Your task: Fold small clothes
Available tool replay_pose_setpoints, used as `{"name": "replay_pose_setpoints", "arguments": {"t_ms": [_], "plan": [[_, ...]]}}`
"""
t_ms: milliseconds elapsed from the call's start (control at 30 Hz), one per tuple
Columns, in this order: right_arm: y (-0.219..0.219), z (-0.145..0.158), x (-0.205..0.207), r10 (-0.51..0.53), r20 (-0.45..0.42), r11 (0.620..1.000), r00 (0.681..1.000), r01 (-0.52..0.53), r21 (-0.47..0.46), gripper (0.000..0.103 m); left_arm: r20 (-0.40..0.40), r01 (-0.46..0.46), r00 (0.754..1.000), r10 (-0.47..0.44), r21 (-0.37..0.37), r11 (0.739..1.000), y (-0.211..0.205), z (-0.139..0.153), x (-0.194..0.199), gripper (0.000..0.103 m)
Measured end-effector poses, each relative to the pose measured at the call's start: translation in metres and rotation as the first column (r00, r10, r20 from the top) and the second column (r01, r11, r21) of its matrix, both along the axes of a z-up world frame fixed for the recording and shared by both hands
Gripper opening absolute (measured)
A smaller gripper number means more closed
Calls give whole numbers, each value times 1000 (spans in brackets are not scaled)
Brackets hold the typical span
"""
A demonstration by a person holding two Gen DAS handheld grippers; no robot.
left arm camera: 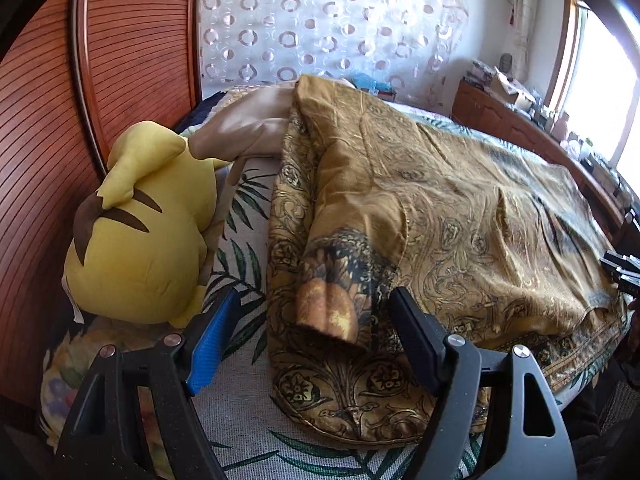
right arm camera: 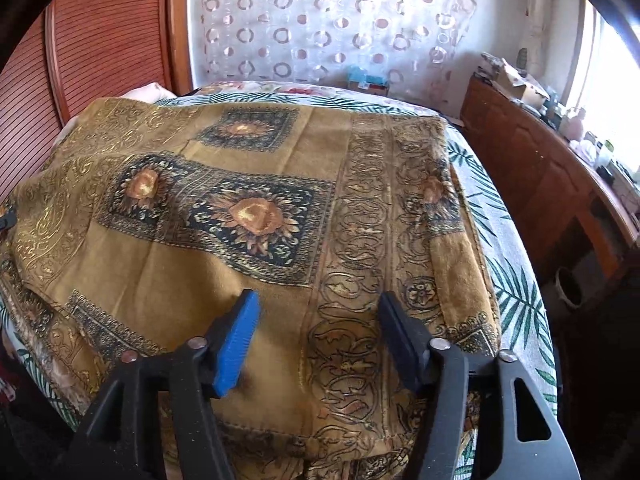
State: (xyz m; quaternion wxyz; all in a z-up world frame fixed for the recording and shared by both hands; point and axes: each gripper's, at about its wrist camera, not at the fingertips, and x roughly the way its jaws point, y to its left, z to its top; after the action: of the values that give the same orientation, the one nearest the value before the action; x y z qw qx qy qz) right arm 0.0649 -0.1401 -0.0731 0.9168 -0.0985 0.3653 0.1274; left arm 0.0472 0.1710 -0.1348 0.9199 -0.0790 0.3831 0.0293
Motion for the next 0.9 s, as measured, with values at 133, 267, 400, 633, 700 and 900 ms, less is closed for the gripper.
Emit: {"name": "replay_pose_setpoints", "arguments": {"t_ms": [133,267,400,633,700,900], "plan": [[-7,-2,-1,16,13,1000,1000,-16,22,73,34,-15,999,16,-25,1000,4,6,-5,65],[-12,-5,-1,7,27,999,1000,-8,37,77,26,-24,999,26,-61,998,11,5,-3,65],[-14,-7,-2,10,38,999,999,-12,47,78,10,-7,1000,7,-82,997,9,0,-1,63],[-18,-7,-3,27,33,998,999,-28,50,78,5,40,999,-40,-113,993,4,-3,3,21],[-18,-7,-3,28,34,998,999,-30,50,78,29,50,998,-47,-121,991,2,0,1,8],[-19,-7,-3,36,34,998,999,-37,54,78,164,113,982,-90,-135,984,-21,39,-12,8]]}}
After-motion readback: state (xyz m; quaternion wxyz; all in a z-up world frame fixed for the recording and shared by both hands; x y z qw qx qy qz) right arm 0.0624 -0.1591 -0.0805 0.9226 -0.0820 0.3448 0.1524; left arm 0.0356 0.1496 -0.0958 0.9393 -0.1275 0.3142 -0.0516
